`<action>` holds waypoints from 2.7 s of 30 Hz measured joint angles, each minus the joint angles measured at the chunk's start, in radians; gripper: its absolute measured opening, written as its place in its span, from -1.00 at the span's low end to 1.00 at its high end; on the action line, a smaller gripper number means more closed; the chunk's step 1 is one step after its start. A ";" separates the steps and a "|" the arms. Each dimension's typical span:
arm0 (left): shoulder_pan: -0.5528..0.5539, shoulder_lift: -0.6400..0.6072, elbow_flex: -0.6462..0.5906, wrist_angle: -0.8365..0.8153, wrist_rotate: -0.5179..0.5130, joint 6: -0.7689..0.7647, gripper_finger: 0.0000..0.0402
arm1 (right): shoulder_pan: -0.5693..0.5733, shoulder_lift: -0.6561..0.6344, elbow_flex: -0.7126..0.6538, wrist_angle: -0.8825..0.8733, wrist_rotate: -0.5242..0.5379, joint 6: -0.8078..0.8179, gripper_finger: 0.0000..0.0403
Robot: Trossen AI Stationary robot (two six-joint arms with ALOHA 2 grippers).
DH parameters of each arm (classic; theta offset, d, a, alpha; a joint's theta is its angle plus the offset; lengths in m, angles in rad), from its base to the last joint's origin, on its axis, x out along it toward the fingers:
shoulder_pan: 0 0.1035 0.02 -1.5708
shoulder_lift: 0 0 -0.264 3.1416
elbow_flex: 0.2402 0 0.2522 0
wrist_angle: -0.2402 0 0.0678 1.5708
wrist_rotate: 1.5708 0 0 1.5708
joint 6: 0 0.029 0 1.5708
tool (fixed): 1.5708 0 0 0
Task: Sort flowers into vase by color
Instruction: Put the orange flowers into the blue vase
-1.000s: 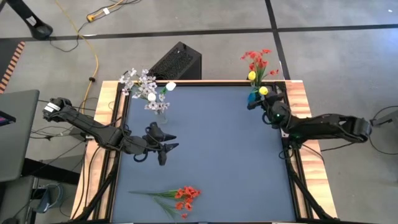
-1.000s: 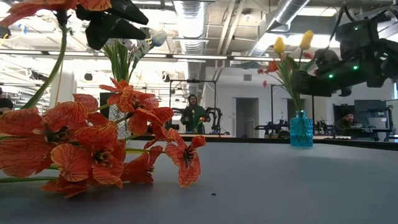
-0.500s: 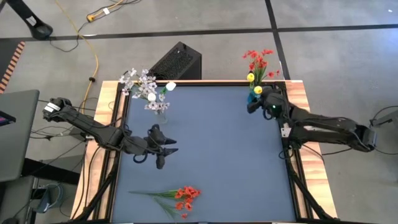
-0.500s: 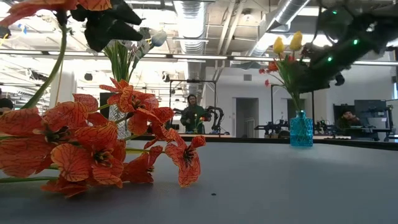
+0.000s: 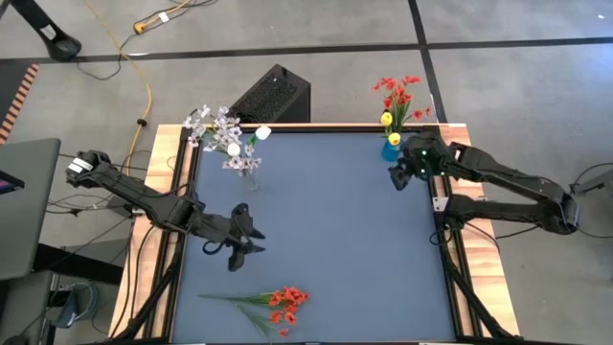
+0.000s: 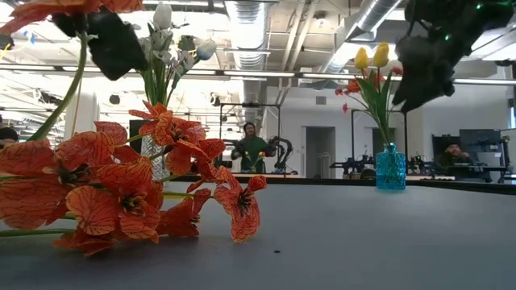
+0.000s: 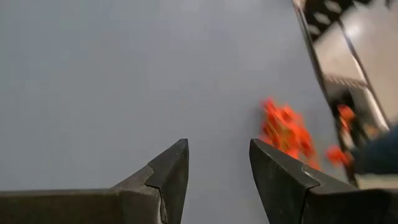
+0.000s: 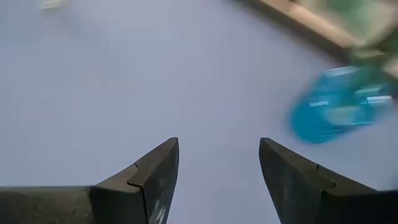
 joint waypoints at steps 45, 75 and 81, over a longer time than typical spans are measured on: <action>-0.527 0.499 0.001 0.023 0.040 -0.305 -0.83 | 0.687 0.068 0.012 0.255 -0.068 0.454 0.24; 0.044 0.039 0.013 0.741 -0.146 0.344 -1.00 | 0.835 0.479 0.011 1.143 0.128 0.097 0.13; 0.080 0.187 0.091 0.739 -0.125 0.386 -1.00 | 0.734 0.589 0.012 1.523 0.136 0.065 0.13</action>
